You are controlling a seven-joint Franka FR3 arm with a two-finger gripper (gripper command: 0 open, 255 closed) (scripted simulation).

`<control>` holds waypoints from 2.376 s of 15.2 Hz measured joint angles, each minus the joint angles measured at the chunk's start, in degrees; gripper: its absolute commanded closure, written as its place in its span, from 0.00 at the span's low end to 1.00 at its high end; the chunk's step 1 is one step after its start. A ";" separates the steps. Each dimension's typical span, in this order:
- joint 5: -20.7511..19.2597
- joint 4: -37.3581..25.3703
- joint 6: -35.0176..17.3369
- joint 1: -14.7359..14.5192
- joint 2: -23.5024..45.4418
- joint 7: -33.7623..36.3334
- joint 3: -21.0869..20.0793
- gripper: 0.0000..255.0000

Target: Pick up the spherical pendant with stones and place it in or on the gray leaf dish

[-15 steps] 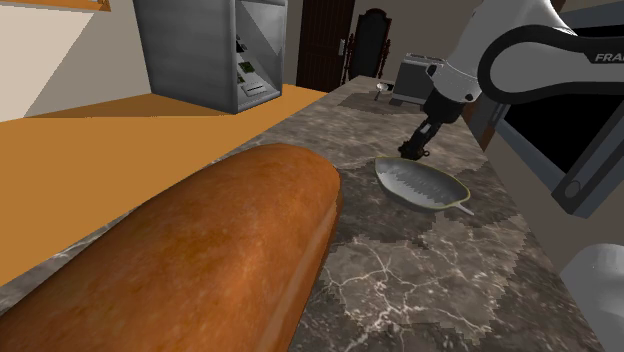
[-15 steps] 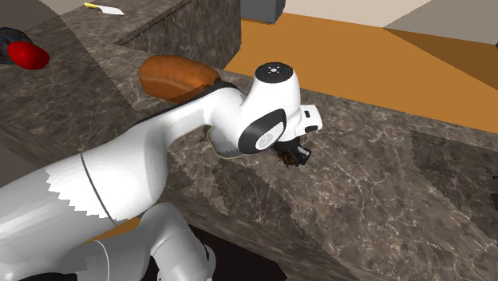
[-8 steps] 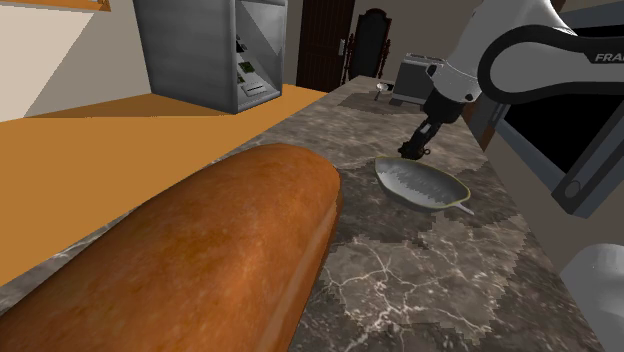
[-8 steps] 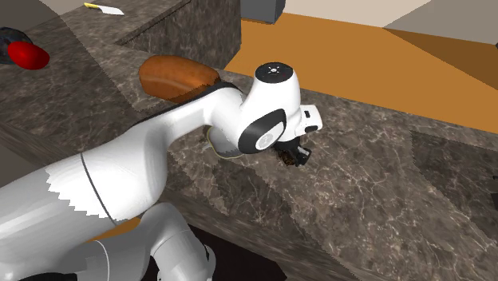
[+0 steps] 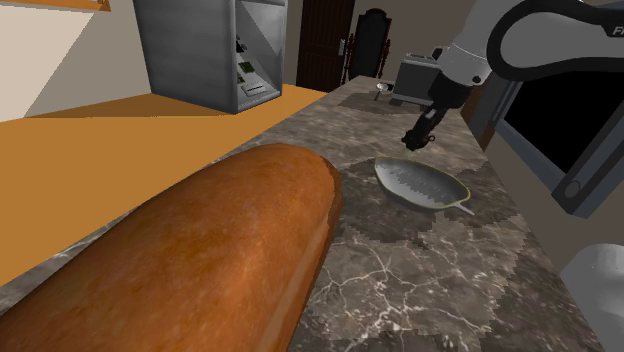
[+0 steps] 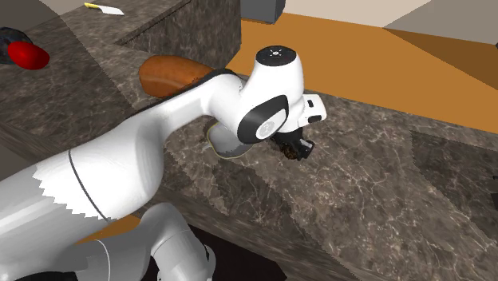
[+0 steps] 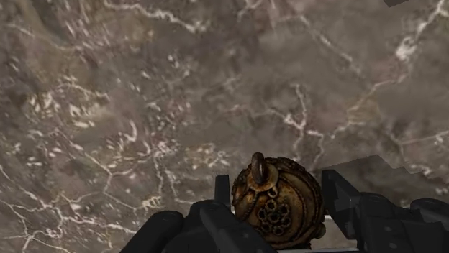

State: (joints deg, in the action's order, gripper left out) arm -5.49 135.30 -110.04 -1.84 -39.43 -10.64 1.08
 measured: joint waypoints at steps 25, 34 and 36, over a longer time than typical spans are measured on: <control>4.05 -11.32 16.48 -2.63 -4.56 8.35 -8.79 1.00; 8.62 -8.79 18.31 -5.15 -8.72 17.07 -16.99 1.00; 8.90 -6.68 16.99 -5.38 -9.48 17.31 -17.24 1.00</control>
State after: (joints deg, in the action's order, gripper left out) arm 3.41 128.62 -93.05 -7.22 -48.90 6.66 -16.16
